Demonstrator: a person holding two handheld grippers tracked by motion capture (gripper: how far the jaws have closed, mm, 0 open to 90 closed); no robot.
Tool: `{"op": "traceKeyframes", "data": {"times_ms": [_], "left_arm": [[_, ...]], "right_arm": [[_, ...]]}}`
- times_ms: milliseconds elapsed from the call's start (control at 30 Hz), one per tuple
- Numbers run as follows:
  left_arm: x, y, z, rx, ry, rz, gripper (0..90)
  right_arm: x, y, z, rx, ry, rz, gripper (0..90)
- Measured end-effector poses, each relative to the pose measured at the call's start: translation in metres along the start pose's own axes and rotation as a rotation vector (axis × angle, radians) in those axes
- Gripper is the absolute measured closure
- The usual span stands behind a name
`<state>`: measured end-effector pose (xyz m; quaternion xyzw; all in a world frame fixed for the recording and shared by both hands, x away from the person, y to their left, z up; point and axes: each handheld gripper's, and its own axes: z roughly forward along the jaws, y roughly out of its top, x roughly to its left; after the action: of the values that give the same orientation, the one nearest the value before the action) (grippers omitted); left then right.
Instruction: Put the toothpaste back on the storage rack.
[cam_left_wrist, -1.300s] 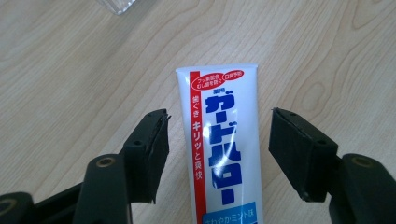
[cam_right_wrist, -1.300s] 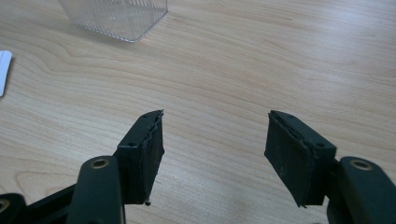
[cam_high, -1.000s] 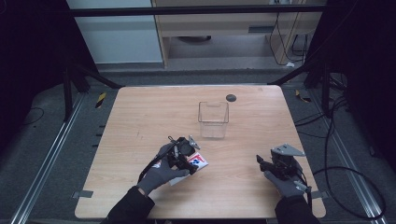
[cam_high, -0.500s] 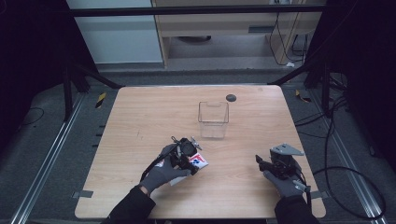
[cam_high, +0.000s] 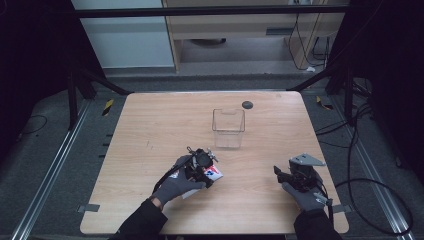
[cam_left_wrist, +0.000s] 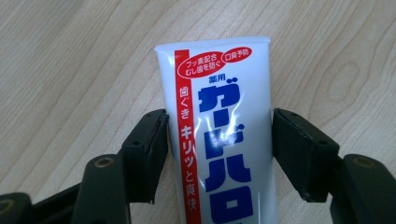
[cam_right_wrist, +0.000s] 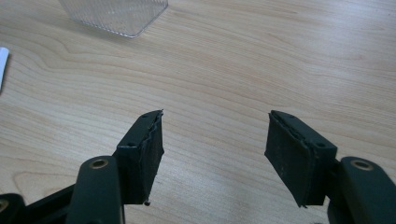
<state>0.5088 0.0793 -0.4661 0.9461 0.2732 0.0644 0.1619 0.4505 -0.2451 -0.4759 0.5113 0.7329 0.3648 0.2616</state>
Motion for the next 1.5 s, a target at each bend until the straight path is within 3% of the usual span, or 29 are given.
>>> {"op": "traceKeyframes", "data": {"times_ms": [333,667,833,933,1100,1133,1167,1200,1300,1333,1367,1400,1500], "left_arm": [[0.001,-0.002,0.003,0.011,-0.016,-0.009,40.6],[0.002,-0.006,-0.011,-0.009,-0.048,-0.012,66.1],[0.007,-0.011,-0.016,0.008,-0.061,-0.015,70.4],[0.01,-0.015,-0.022,-0.007,-0.069,-0.029,71.7],[0.015,-0.021,-0.04,-0.064,-0.07,-0.048,72.4],[0.016,-0.024,-0.051,-0.106,-0.062,-0.055,72.4],[0.016,-0.024,-0.051,-0.106,-0.062,-0.055,72.5],[0.016,-0.026,-0.064,-0.151,-0.045,-0.053,72.5],[0.016,-0.028,-0.08,-0.224,-0.026,-0.064,72.6],[0.016,-0.028,-0.08,-0.224,-0.026,-0.064,72.7],[0.016,-0.029,-0.089,-0.267,-0.014,-0.072,72.7],[0.016,-0.029,-0.089,-0.267,-0.014,-0.072,72.7],[0.021,-0.029,-0.098,-0.346,0.013,-0.103,72.7]], "right_arm": [[0.0,0.0,-0.001,-0.002,-0.004,0.003,36.5],[-0.002,0.0,-0.002,-0.001,-0.007,0.002,36.5],[-0.004,-0.001,-0.004,-0.006,-0.008,0.014,36.5],[-0.007,-0.002,-0.004,-0.006,-0.015,0.014,36.5],[-0.007,-0.002,-0.005,-0.006,-0.015,0.012,36.5],[-0.007,-0.002,-0.005,-0.007,-0.014,0.017,36.5],[-0.007,-0.002,-0.005,-0.007,-0.014,0.017,36.5],[-0.008,-0.003,-0.005,-0.008,-0.018,0.015,36.5],[-0.008,-0.003,-0.005,-0.01,-0.022,0.015,36.5],[-0.008,-0.003,-0.005,-0.01,-0.022,0.015,36.5],[-0.008,-0.003,-0.006,-0.013,-0.024,0.014,36.5],[-0.008,-0.003,-0.006,-0.014,-0.023,0.015,36.5],[-0.008,-0.003,-0.006,-0.016,-0.027,0.013,36.4]]}}
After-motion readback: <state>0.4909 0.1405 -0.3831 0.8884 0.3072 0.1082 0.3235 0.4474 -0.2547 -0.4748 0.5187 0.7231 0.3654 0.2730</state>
